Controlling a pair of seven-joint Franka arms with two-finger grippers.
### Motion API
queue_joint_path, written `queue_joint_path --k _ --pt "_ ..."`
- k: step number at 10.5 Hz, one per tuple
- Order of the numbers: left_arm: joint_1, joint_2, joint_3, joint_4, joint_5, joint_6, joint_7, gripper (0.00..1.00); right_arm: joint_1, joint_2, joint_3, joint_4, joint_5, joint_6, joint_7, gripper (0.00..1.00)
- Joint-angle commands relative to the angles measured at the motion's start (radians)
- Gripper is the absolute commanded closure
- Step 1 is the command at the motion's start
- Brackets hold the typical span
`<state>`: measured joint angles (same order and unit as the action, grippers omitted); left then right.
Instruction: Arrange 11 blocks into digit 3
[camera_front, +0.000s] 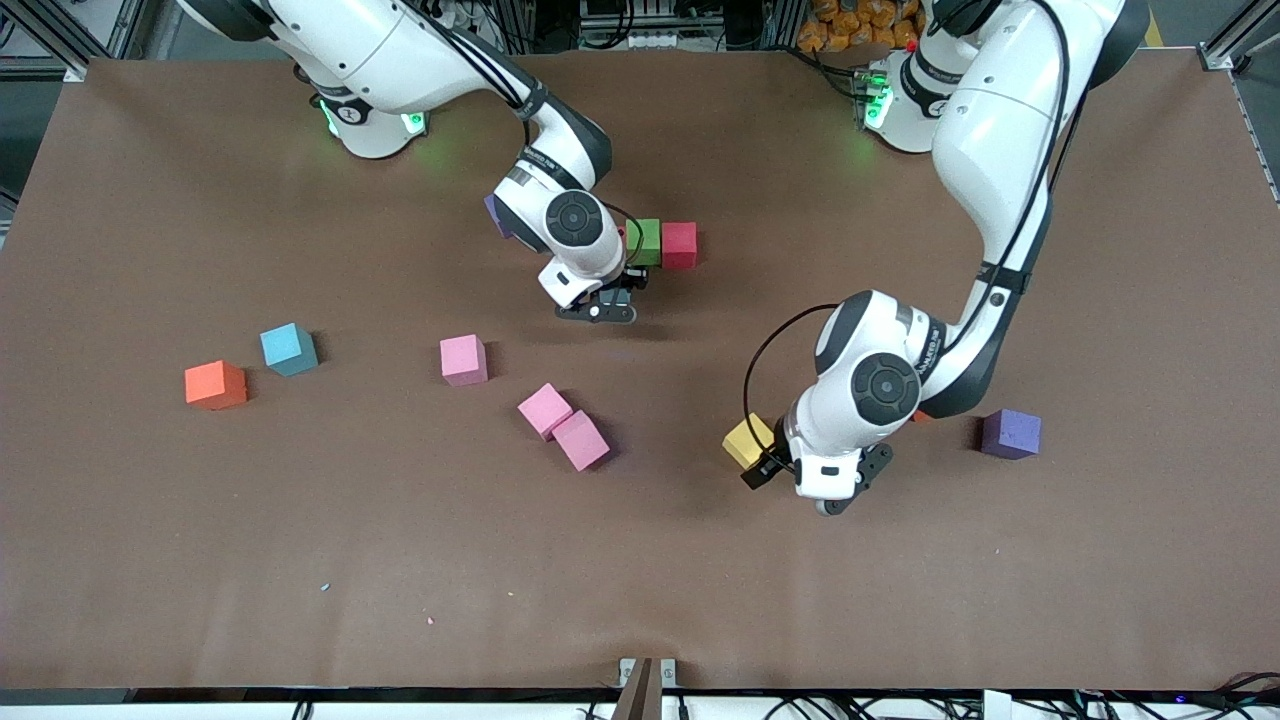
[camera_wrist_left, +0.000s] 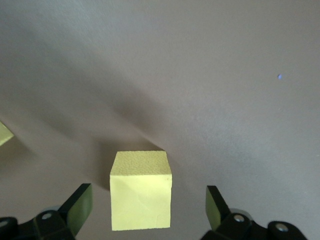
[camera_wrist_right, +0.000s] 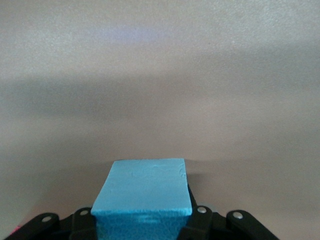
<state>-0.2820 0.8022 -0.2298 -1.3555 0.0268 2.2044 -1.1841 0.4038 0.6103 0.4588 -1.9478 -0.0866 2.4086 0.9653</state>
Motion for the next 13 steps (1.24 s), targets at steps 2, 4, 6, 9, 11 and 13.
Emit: queue_joint_path --k 2,4,6,9,11,13 --pt "-0.091 0.020 0.084 0.036 -0.005 -0.009 -0.028 0.00 -0.016 -0.009 0.000 -0.011 -0.019 0.001 0.032 1.00" --pt "-0.095 0.022 0.086 0.033 -0.005 -0.014 -0.026 0.00 -0.017 -0.020 0.000 -0.013 -0.019 -0.020 0.033 1.00" --pt "-0.100 0.029 0.086 0.029 -0.004 -0.015 -0.035 0.00 -0.017 -0.023 0.001 -0.020 -0.018 -0.017 0.035 1.00" --pt "-0.098 0.031 0.087 0.019 0.025 -0.060 -0.034 0.00 -0.017 -0.021 0.003 -0.031 -0.016 -0.003 0.035 1.00" --pt "-0.098 0.034 0.087 0.019 0.025 -0.060 -0.034 0.00 -0.017 -0.021 0.004 -0.034 -0.015 -0.003 0.036 1.00" --pt "-0.100 0.043 0.087 0.021 0.027 -0.060 -0.034 0.00 -0.016 -0.020 0.004 -0.040 -0.013 -0.003 0.036 1.00"
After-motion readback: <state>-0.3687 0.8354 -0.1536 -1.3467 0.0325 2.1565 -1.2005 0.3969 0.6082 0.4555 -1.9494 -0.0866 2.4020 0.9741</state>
